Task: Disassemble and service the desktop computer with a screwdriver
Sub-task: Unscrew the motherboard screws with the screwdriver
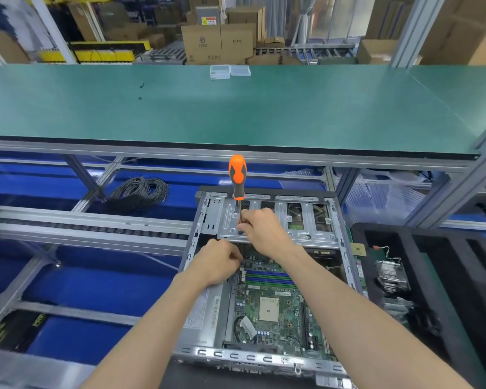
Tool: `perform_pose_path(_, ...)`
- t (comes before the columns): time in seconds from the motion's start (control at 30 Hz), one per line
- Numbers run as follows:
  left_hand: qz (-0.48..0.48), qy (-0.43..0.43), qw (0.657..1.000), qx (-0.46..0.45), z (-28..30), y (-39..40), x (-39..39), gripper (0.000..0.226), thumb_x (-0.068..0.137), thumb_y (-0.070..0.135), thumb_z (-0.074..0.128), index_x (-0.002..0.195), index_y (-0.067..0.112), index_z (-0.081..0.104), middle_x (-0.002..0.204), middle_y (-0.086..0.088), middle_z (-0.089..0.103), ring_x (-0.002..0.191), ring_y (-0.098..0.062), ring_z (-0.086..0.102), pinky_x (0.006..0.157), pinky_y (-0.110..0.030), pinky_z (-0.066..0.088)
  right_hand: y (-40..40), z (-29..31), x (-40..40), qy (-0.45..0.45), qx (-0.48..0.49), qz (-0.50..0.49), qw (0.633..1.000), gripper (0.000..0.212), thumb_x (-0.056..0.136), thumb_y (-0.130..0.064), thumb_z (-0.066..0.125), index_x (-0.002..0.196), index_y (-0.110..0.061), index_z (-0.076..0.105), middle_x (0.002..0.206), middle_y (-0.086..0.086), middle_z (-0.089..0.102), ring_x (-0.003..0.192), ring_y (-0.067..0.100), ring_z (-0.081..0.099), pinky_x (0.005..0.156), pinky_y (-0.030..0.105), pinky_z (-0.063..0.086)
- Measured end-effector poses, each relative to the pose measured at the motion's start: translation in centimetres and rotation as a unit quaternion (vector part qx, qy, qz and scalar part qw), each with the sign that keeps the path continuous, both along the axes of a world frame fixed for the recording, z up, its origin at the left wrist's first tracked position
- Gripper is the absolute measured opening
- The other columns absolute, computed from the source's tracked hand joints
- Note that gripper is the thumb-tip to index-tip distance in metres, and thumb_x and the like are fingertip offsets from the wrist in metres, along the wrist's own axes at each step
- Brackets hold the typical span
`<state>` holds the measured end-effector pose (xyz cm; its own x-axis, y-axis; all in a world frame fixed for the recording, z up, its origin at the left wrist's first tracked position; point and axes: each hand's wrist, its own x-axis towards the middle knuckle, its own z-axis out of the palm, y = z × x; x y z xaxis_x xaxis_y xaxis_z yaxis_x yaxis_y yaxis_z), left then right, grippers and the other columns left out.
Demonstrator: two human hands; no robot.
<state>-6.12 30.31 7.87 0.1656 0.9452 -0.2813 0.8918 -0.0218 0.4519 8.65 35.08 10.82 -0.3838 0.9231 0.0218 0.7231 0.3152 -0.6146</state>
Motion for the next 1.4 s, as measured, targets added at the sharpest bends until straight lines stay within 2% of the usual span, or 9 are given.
perform_pose_path(0.13, -0.035, 0.041, 0.990, -0.133, -0.1, 2.4, 0.0, 0.041, 0.092, 0.006, 0.047, 0.122, 0.020, 0.072, 0.124, -0.001, 0.069, 0.102, -0.015, 0.059, 0.095, -0.026, 0.048, 0.1, 0.6, -0.1, 0.003, 0.002, 0.004, 1.000, 0.020, 0.100, -0.010, 0.051, 0.087, 0.000, 0.062, 0.085, 0.015, 0.071, 0.077, 0.028, 0.060, 0.071, 0.040, 0.050)
perform_pose_path(0.23, -0.043, 0.049, 0.979, -0.194, -0.3, 2.8, 0.0, 0.052, 0.092, 0.006, 0.047, 0.140, 0.019, 0.056, 0.139, -0.003, 0.059, 0.123, -0.022, 0.055, 0.105, -0.033, 0.044, 0.0, 0.8, -0.3, -0.010, 0.014, 0.004, 1.000, 0.019, 0.102, -0.015, 0.051, 0.090, -0.003, 0.060, 0.086, 0.017, 0.069, 0.083, 0.035, 0.060, 0.075, 0.044, 0.050)
perform_pose_path(0.5, -0.065, 0.054, 0.969, -0.231, -1.6, 3.5, 0.3, 0.052, 0.089, 0.001, 0.051, 0.135, 0.021, 0.063, 0.150, 0.000, 0.049, 0.137, -0.021, 0.043, 0.114, -0.032, 0.035, 0.5, 1.2, -0.5, -0.014, 0.027, 0.001, 1.000, 0.019, 0.103, -0.019, 0.051, 0.095, -0.004, 0.061, 0.088, 0.014, 0.068, 0.085, 0.033, 0.059, 0.077, 0.044, 0.049)
perform_pose_path(0.8, -0.114, 0.104, 0.952, -0.265, -1.6, 3.7, 1.1, 0.069, 0.096, 0.014, 0.058, 0.157, 0.029, 0.029, 0.167, -0.003, 0.016, 0.152, -0.027, 0.019, 0.122, -0.041, 0.020, 0.6, 0.9, -0.4, 0.004, 0.036, -0.004, 0.999, 0.018, 0.102, -0.019, 0.055, 0.090, -0.007, 0.061, 0.086, 0.012, 0.069, 0.083, 0.032, 0.060, 0.076, 0.043, 0.049)
perform_pose_path(1.03, -0.086, 0.082, 0.952, -0.282, -1.9, 3.7, 1.0, 0.080, 0.093, 0.023, 0.068, 0.159, 0.025, 0.023, 0.167, -0.001, 0.017, 0.144, -0.025, 0.037, 0.120, -0.040, 0.028, 0.6, 1.0, -0.3, 0.003, 0.045, -0.006, 0.999, 0.019, 0.102, -0.019, 0.054, 0.089, -0.006, 0.059, 0.083, 0.013, 0.067, 0.080, 0.032, 0.059, 0.075, 0.044, 0.050)
perform_pose_path(1.17, -0.061, 0.053, 0.959, -0.271, -1.7, 3.6, 0.7, 0.072, 0.092, 0.029, 0.070, 0.155, 0.021, 0.035, 0.160, 0.000, 0.035, 0.140, -0.023, 0.042, 0.119, -0.039, 0.031, 0.5, 1.2, -0.5, 0.001, 0.052, -0.005, 0.999, 0.018, 0.102, -0.019, 0.054, 0.089, -0.007, 0.058, 0.083, 0.012, 0.066, 0.080, 0.031, 0.058, 0.074, 0.043, 0.049)
perform_pose_path(1.27, -0.046, 0.033, 0.973, -0.224, -1.2, 3.2, 0.5, 0.049, 0.094, 0.032, 0.067, 0.139, 0.015, 0.059, 0.141, 0.000, 0.059, 0.128, -0.019, 0.054, 0.113, -0.037, 0.039, 0.5, 1.3, -0.5, -0.004, 0.052, -0.004, 0.999, 0.018, 0.102, -0.019, 0.054, 0.088, -0.009, 0.056, 0.083, 0.011, 0.065, 0.079, 0.030, 0.058, 0.073, 0.043, 0.049)
perform_pose_path(1.33, -0.026, 0.019, 0.981, -0.192, -1.0, 2.8, 0.3, 0.030, 0.092, 0.032, 0.070, 0.113, 0.011, 0.075, 0.102, -0.002, 0.075, 0.095, -0.016, 0.067, 0.087, -0.033, 0.053, 0.4, 1.2, -0.4, -0.001, 0.047, -0.005, 0.999, 0.018, 0.102, -0.018, 0.054, 0.088, -0.007, 0.057, 0.084, 0.012, 0.066, 0.079, 0.031, 0.057, 0.073, 0.043, 0.049)
perform_pose_path(1.4, -0.008, -0.001, 0.988, -0.155, -0.6, 2.3, 0.1, 0.017, 0.089, 0.027, 0.075, 0.095, 0.012, 0.079, 0.073, 0.005, 0.070, 0.070, -0.009, 0.064, 0.065, -0.023, 0.048, 0.3, 1.0, -0.3, 0.000, 0.043, -0.005, 0.999, 0.019, 0.102, -0.018, 0.053, 0.089, -0.005, 0.057, 0.084, 0.013, 0.066, 0.080, 0.032, 0.057, 0.074, 0.045, 0.049)
